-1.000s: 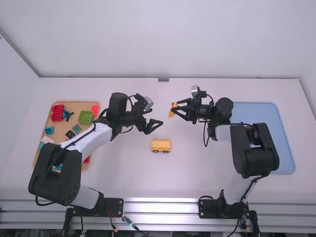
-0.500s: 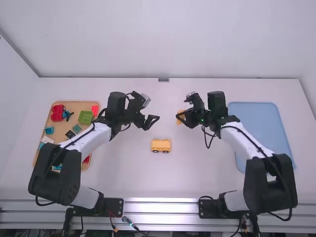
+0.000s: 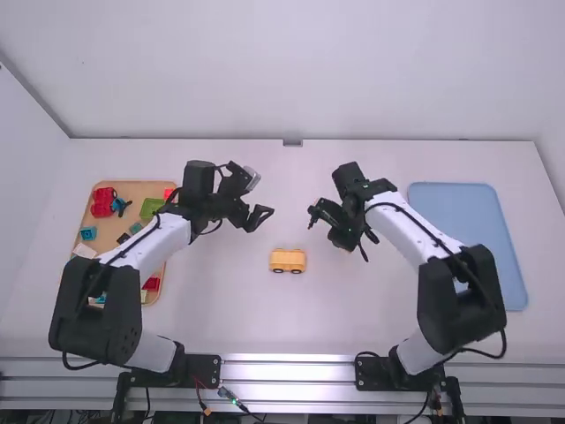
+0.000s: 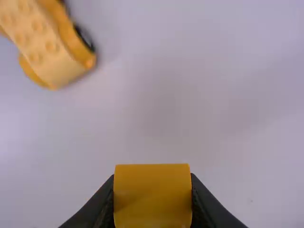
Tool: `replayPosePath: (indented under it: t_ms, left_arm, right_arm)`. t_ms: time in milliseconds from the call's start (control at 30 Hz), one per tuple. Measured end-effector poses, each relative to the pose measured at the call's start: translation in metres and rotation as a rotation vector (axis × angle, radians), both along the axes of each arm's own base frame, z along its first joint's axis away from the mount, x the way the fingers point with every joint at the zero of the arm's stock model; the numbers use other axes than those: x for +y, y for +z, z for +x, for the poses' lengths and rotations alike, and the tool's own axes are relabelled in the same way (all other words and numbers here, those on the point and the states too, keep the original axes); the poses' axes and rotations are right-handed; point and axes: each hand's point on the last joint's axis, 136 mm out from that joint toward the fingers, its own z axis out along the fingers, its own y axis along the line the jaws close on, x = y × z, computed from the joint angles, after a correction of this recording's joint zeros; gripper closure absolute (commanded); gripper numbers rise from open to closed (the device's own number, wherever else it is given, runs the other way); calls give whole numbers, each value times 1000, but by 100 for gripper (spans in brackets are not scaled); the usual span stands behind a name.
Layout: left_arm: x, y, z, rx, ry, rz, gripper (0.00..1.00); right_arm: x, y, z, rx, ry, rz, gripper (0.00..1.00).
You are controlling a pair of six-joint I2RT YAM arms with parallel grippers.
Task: Assemble lego blocks to make yellow taxi
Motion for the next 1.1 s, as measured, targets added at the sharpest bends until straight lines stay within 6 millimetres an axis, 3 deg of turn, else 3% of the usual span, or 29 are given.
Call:
replayPosePath:
  t_ms: [133, 367, 667, 700, 733, 900, 1000, 1033, 1100]
  left_arm:
    - [27, -2, 6, 4, 43, 26, 1]
    - [67, 1, 13, 8, 115, -11, 1]
    - [92, 10, 12, 3, 130, -88, 1]
    - [93, 10, 11, 5, 130, -95, 1]
    - [93, 10, 11, 6, 128, -98, 1]
    - [90, 11, 9, 6, 113, -108, 1]
    - [90, 11, 9, 7, 113, -108, 1]
    - [90, 11, 9, 9, 115, -106, 1]
    - [91, 10, 8, 12, 116, -106, 1]
  right_arm:
    - [3, -26, -6, 44, 140, -70, 100]
    - [12, -53, -15, 95, 269, -112, 100]
    - [8, -80, -21, 157, 292, -149, 99]
    - [7, -80, -21, 156, 293, -151, 80]
    - [7, -80, -20, 154, 293, -152, 68]
    - [8, -80, -19, 150, 293, -150, 54]
    - [8, -80, -19, 150, 292, -150, 32]
    - [8, -80, -20, 152, 289, -151, 12]
    - [8, -78, -20, 156, 289, -151, 5]
